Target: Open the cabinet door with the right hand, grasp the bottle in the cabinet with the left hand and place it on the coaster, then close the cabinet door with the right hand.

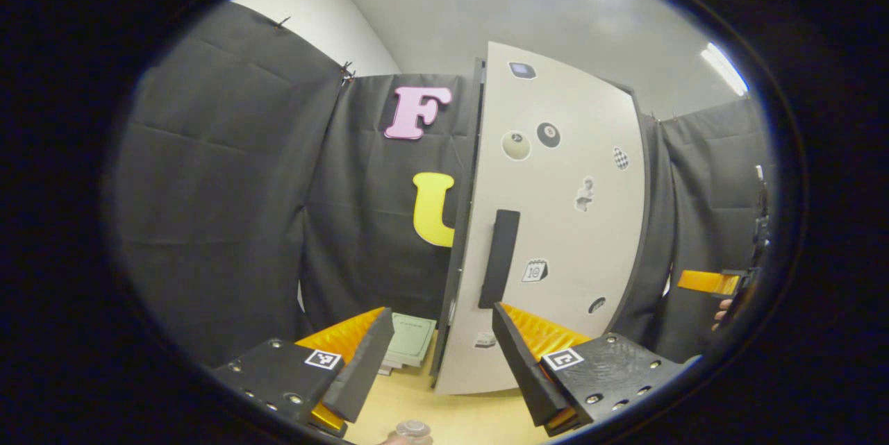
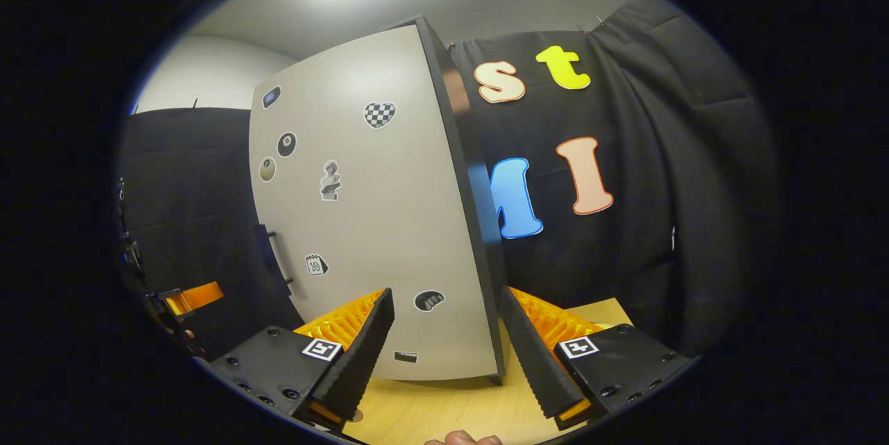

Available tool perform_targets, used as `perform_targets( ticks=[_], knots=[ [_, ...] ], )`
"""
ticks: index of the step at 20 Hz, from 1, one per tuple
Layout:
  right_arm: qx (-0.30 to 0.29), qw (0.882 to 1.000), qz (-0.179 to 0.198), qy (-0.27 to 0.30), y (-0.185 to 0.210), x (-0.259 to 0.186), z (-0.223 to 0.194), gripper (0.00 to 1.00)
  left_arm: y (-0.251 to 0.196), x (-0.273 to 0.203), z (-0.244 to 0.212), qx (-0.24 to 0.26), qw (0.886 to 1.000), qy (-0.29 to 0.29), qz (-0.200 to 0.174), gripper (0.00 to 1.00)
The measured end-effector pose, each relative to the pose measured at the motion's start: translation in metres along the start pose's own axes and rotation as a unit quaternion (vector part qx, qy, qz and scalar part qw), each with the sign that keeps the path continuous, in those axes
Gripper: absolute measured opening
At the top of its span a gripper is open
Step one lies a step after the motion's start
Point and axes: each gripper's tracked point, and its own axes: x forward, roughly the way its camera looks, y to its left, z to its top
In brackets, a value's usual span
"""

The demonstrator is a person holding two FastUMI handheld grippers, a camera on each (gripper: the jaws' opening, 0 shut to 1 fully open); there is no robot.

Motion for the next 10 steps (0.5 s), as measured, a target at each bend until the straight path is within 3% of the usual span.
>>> perform_targets(
  ticks=[2,3,8,9,10],
  knots=[
    [-0.011,1.000,-0.001,-0.003,0.0059,-0.0087,-0.0040,0.98,-0.0093,-0.0059,0.0000,0.005,1.000,0.003,-0.008,0.87],
    [-0.013,1.000,-0.002,-0.003,0.0059,-0.0102,-0.0051,0.98,-0.0122,-0.0061,0.0004,0.008,1.000,0.003,-0.013,0.92],
    [-0.007,1.000,-0.023,-0.002,0.0054,-0.0102,0.0018,0.98,-0.0130,-0.0032,-0.0050,0.012,0.999,0.008,-0.040,0.89],
    [-0.010,1.000,-0.029,0.000,0.0064,-0.0093,0.0018,0.92,-0.0114,-0.0017,-0.0051,0.014,0.999,0.011,-0.043,0.89],
    [-0.016,0.999,-0.032,0.000,0.0083,-0.0099,0.0035,0.92,-0.0121,0.0001,-0.0046,0.017,0.998,0.010,-0.052,0.89]
  ],
)
